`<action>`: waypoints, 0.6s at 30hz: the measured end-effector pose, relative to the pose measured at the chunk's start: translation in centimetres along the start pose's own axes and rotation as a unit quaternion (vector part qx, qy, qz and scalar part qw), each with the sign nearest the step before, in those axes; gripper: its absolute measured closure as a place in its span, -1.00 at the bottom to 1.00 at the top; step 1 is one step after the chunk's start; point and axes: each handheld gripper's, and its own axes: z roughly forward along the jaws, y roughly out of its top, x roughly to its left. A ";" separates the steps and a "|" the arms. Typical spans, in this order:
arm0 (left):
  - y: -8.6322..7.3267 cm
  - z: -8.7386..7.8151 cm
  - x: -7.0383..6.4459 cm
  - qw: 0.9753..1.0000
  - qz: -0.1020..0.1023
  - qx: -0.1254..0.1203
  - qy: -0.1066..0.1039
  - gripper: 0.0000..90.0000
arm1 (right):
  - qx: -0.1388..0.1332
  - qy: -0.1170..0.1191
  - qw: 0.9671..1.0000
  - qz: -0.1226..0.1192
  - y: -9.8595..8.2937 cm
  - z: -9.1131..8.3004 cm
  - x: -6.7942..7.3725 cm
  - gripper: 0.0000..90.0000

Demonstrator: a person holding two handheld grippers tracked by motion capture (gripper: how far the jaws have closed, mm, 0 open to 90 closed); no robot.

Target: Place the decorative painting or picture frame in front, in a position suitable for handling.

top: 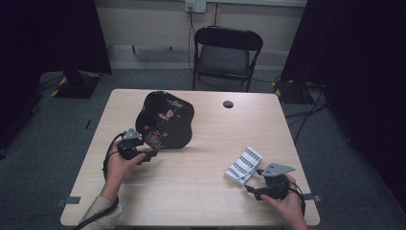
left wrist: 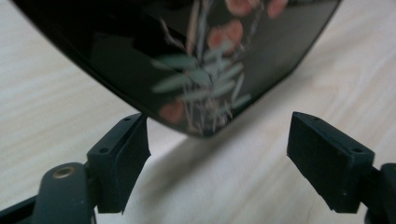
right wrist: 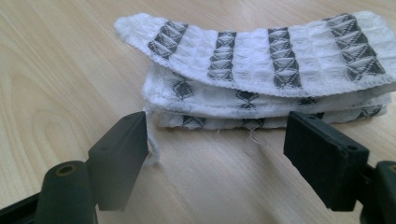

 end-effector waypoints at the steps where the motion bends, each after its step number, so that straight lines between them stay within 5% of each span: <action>1: 0.0 0.0 0.0 1.000 -0.003 -0.003 0.000 -0.53 | 0.000 0.001 1.000 -0.001 0.0 0.0 0.0 -0.52; 18: -0.2 -0.3 -1.2 1.000 0.020 0.006 -0.009 -0.46 | 0.002 0.004 1.000 -0.006 0.2 0.1 0.2 -0.52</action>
